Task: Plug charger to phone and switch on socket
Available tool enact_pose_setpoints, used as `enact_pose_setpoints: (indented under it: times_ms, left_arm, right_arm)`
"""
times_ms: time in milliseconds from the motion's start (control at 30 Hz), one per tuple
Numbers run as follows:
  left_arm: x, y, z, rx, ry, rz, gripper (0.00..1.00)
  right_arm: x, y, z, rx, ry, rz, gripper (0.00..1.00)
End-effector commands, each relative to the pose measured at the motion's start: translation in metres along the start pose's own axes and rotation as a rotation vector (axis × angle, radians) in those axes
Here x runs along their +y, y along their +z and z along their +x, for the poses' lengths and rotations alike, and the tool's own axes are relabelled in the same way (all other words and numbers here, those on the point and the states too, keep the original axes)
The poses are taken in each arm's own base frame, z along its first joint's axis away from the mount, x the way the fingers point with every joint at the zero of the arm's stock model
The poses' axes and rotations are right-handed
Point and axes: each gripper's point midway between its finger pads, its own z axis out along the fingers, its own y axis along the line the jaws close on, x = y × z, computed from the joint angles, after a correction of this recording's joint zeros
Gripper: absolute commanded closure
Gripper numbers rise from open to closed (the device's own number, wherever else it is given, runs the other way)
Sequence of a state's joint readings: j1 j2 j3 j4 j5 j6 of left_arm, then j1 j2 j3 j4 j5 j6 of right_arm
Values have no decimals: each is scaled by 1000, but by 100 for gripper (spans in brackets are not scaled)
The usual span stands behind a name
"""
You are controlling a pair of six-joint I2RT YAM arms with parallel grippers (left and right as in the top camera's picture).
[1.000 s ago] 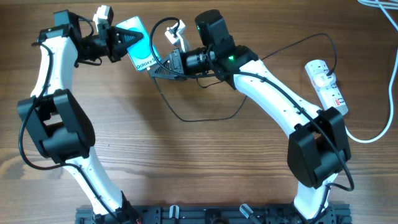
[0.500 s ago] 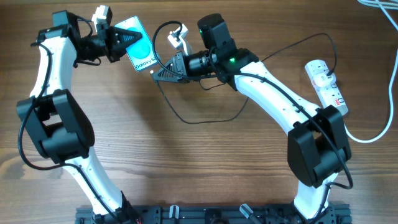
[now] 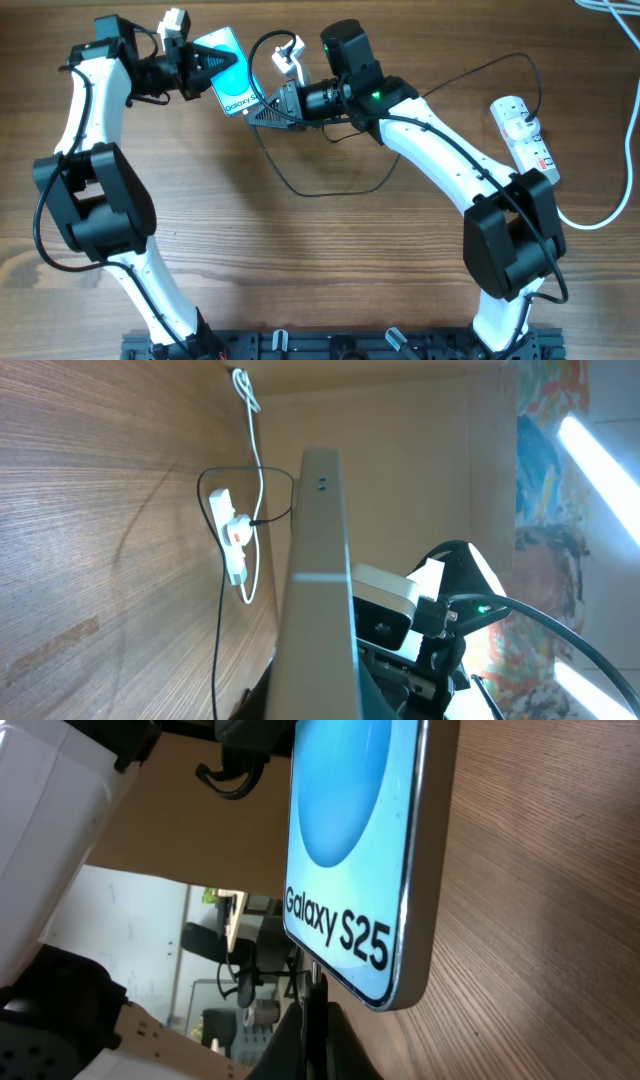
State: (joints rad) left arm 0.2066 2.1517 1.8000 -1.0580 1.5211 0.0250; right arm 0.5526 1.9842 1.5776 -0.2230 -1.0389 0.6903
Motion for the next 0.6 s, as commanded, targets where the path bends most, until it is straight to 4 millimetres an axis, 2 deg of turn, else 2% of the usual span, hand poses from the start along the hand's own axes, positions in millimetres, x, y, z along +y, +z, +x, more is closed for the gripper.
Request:
enact_pose_setpoints:
  times_ms: [0,567]
  left_arm:
    - [-21,-1,1,1,41,56,96]
    - [-21,-1,1,0,42,56,96]
  right_arm:
    - [-12,3,-1,0,45,12,96]
    - [-14,-4,-8,-23,67,11,96]
